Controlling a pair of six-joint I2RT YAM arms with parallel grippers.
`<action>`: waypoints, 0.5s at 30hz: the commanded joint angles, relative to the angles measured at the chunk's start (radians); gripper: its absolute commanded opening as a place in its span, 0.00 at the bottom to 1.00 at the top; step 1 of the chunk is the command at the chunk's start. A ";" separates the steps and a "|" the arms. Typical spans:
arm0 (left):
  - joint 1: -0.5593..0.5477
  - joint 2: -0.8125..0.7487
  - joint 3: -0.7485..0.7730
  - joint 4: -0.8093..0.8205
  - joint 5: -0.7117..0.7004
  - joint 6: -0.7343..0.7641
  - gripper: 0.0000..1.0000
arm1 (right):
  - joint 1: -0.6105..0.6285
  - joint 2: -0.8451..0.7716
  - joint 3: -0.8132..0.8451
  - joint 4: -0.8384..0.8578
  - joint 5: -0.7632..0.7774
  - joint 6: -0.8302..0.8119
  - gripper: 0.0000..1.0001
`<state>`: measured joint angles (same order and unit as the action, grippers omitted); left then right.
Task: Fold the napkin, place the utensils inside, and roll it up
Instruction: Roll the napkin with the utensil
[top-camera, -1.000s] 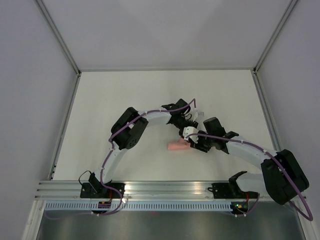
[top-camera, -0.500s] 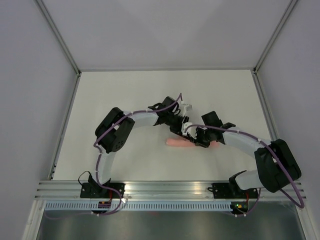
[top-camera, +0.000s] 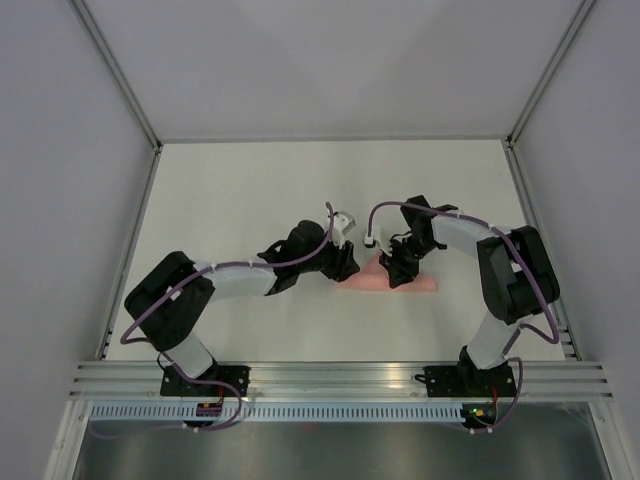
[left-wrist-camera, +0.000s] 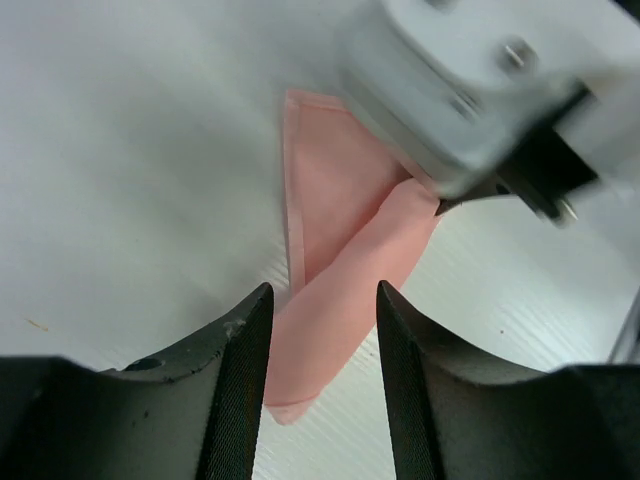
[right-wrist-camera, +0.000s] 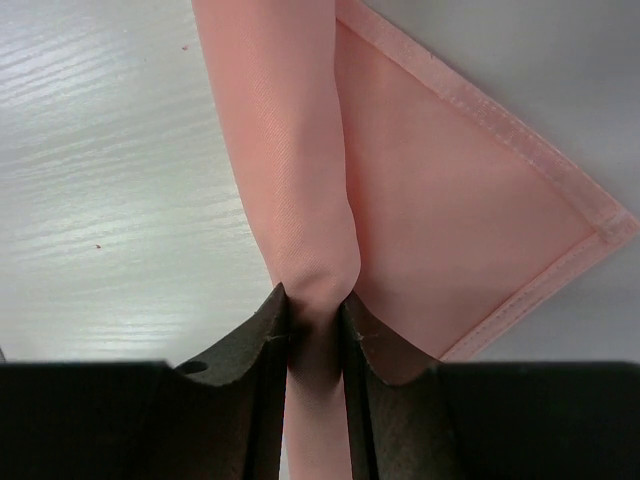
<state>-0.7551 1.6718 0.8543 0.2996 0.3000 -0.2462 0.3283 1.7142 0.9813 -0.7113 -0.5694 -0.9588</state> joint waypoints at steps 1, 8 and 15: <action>-0.110 -0.085 -0.110 0.200 -0.250 0.136 0.52 | -0.026 0.131 0.075 -0.138 -0.033 -0.086 0.29; -0.350 -0.014 -0.095 0.242 -0.514 0.431 0.61 | -0.060 0.278 0.203 -0.257 -0.066 -0.127 0.32; -0.458 0.138 0.020 0.193 -0.575 0.688 0.62 | -0.069 0.315 0.234 -0.257 -0.072 -0.109 0.32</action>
<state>-1.1862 1.7561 0.8215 0.4702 -0.1997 0.2443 0.2565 1.9633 1.2335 -1.0016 -0.6979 -1.0187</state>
